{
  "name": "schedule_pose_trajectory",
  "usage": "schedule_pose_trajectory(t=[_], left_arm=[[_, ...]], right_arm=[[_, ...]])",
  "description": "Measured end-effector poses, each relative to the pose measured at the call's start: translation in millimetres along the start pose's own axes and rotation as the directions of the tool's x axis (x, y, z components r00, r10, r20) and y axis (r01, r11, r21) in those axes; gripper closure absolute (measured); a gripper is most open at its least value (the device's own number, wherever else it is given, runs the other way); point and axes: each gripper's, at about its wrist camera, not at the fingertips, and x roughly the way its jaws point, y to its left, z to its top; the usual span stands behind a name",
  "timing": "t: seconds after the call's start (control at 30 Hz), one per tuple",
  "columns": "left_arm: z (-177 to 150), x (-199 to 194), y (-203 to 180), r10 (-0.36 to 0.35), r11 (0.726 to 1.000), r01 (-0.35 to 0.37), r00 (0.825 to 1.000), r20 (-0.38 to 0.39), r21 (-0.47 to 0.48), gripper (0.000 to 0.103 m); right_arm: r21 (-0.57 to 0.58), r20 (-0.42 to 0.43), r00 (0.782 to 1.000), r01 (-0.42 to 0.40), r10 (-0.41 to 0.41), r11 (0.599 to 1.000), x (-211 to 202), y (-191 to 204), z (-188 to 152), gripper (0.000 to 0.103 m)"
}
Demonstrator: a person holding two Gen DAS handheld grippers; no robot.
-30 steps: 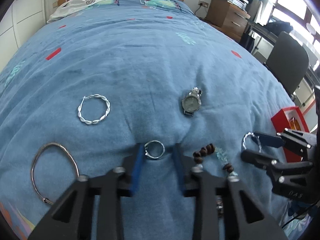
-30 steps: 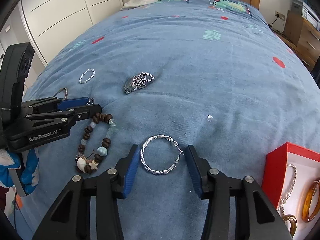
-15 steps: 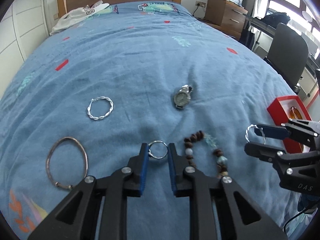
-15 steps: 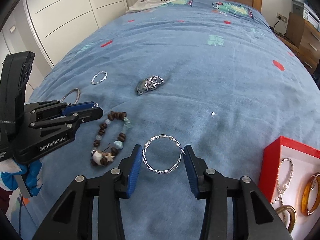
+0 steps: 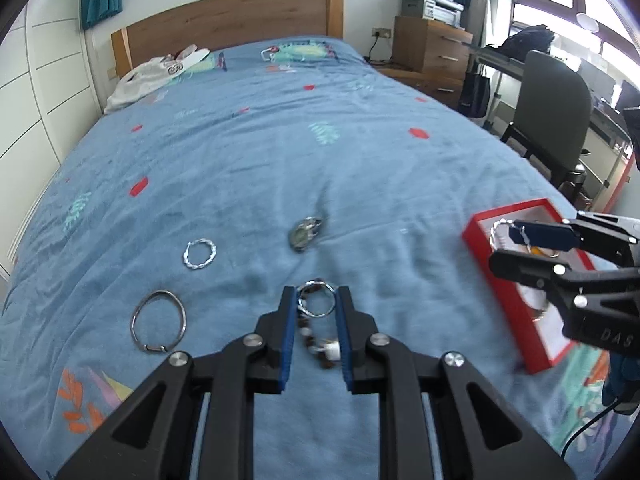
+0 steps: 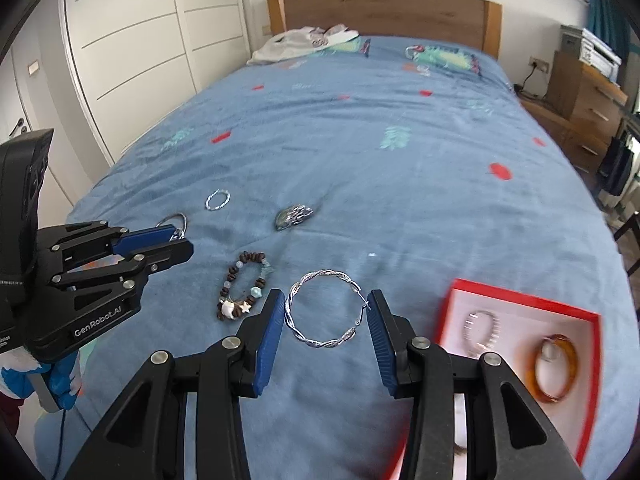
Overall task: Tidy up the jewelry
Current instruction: 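Grasp the small silver ring with the left tool while the right tool grasps the twisted silver hoop, then carry the ring and hoop over the red box and open both tools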
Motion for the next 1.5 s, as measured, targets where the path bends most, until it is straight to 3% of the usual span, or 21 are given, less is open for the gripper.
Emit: schedule_pose_trajectory(t=[0.37,0.73,1.03,1.5], left_arm=[[10.6,-27.6,-82.1,-0.063,0.997,0.062,0.998,0.021,0.052,0.085],[15.3,7.4,-167.1,-0.129,0.988,0.133,0.990,-0.053,0.080,0.085],[28.8,48.7,-208.2,-0.142,0.981,0.154,0.985,-0.102,0.116,0.085],[55.4,119.7,-231.0,-0.150,0.973,0.173,0.977,-0.155,0.151,0.085]], right_arm=[[0.040,0.034,0.996,0.077,-0.078,0.996,-66.5,-62.7,-30.1,0.061],[0.107,0.000,0.991,0.137,-0.137,0.985,-85.8,-151.6,-70.7,0.061],[0.101,-0.013,0.993,0.114,-0.114,0.988,-66.1,-195.9,-76.7,0.061],[-0.004,-0.066,0.998,0.016,-0.016,1.000,8.2,-227.9,-54.1,0.061]])
